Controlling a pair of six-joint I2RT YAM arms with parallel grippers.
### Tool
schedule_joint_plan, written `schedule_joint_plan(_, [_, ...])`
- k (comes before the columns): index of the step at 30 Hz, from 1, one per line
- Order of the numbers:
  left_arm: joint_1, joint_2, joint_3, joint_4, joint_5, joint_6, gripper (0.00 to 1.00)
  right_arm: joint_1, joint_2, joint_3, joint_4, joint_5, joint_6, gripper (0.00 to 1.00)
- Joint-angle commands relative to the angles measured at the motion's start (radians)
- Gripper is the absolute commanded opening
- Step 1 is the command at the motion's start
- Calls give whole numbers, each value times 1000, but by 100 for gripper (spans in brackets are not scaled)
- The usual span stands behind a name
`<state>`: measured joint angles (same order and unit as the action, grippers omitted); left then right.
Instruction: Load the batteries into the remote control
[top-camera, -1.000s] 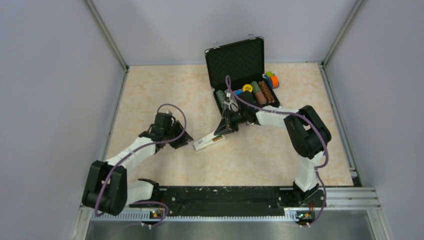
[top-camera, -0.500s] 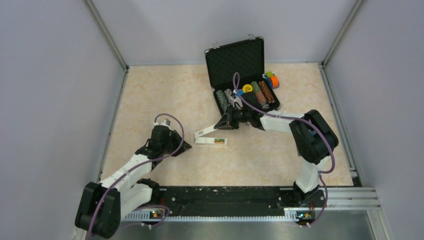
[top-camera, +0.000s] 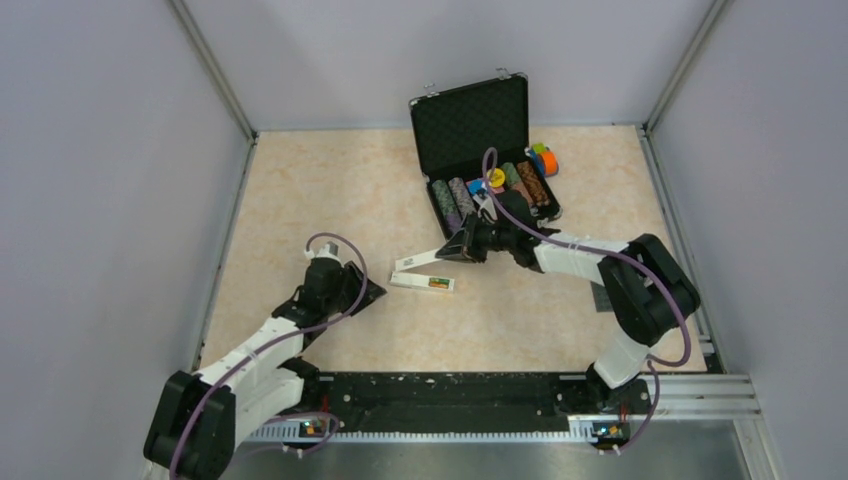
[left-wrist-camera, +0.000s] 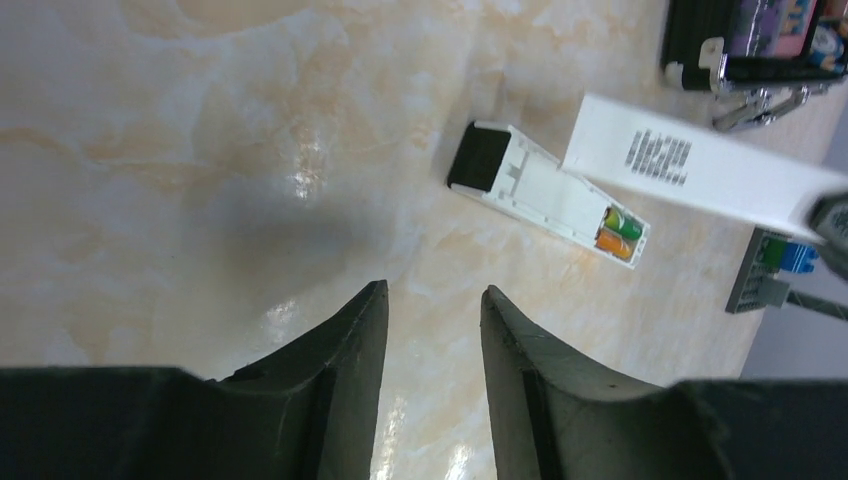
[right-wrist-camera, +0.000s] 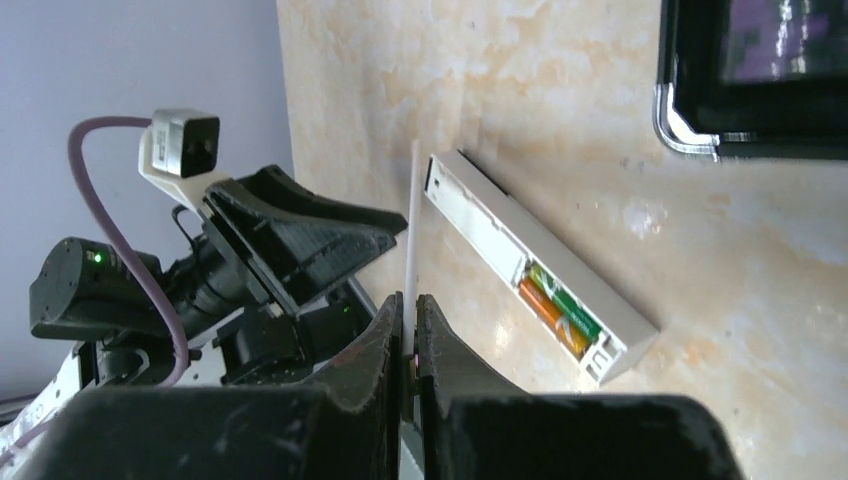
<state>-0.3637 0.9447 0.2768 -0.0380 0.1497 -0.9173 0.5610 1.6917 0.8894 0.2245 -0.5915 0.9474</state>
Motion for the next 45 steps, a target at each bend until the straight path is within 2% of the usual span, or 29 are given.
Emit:
schedule_joint_plan(1, [-3, -11, 76, -3, -112, -11, 47, -6, -74, -82, 148, -7, 133, 0])
schedule_joint_plan(5, [-2, 28, 124, 11, -84, 33, 53, 24, -67, -130, 245, 11, 217, 0])
schedule_joint_plan(13, [4, 77, 154, 58, -48, 44, 56, 61, -3, -154, 360, 50, 312, 0])
schedule_joint_plan(23, [19, 118, 173, 71, -40, 35, 57, 66, 17, -153, 293, 52, 287, 0])
schedule_joint_plan(31, [30, 153, 187, 79, -23, 32, 57, 66, 33, -132, 169, 68, 246, 0])
schedule_joint_plan(38, [31, 189, 203, 87, 3, 39, 57, 65, 42, -135, 164, 81, 247, 0])
schedule_joint_plan(45, [31, 235, 231, 61, 15, 65, 57, 66, 34, -119, 89, 104, 214, 0])
